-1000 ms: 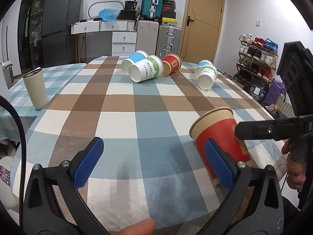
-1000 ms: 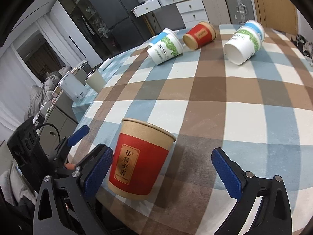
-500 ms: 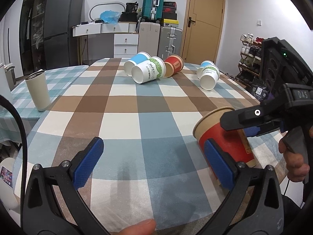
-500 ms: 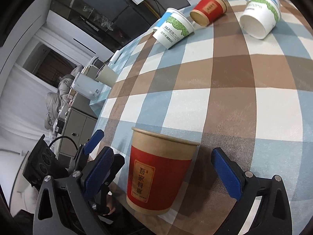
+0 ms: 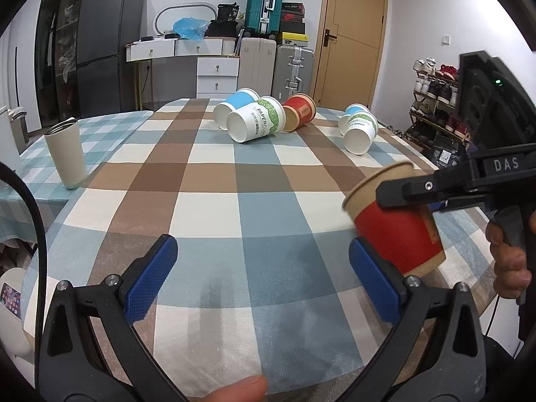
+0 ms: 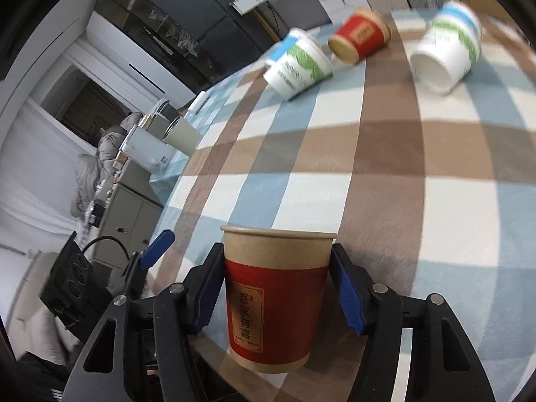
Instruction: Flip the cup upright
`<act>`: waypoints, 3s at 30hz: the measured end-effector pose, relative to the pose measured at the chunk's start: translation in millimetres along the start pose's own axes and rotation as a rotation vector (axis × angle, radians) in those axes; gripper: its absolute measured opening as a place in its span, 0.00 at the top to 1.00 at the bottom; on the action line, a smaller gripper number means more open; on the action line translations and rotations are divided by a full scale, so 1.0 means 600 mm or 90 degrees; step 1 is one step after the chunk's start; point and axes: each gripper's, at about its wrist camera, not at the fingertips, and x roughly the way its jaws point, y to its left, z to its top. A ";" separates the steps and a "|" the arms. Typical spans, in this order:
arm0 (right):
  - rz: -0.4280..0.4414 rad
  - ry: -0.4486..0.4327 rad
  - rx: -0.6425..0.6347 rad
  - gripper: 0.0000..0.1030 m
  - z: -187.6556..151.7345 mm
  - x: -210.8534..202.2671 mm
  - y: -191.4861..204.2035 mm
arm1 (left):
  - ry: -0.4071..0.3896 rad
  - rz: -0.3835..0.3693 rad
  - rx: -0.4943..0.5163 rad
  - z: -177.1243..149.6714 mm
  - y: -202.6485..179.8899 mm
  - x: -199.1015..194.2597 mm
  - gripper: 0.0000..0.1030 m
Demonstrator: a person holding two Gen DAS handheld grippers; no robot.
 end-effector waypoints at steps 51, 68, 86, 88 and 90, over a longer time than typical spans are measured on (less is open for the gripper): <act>-0.234 -0.214 -0.248 0.39 -0.034 -0.013 0.061 | 0.004 -0.001 -0.005 0.000 0.001 0.010 0.01; -0.183 -0.273 -0.224 0.00 -0.070 -0.069 0.027 | -0.030 -0.026 0.003 0.010 -0.014 -0.003 0.01; -0.145 -0.377 -0.253 0.00 -0.140 -0.135 0.000 | -0.068 -0.037 0.039 0.014 -0.042 0.006 0.01; -0.159 -0.388 -0.264 0.00 -0.145 -0.134 0.004 | -0.069 -0.039 0.042 0.011 -0.042 0.006 0.01; -0.160 -0.387 -0.273 0.00 -0.148 -0.132 0.007 | -0.073 -0.041 0.044 0.010 -0.042 0.004 0.01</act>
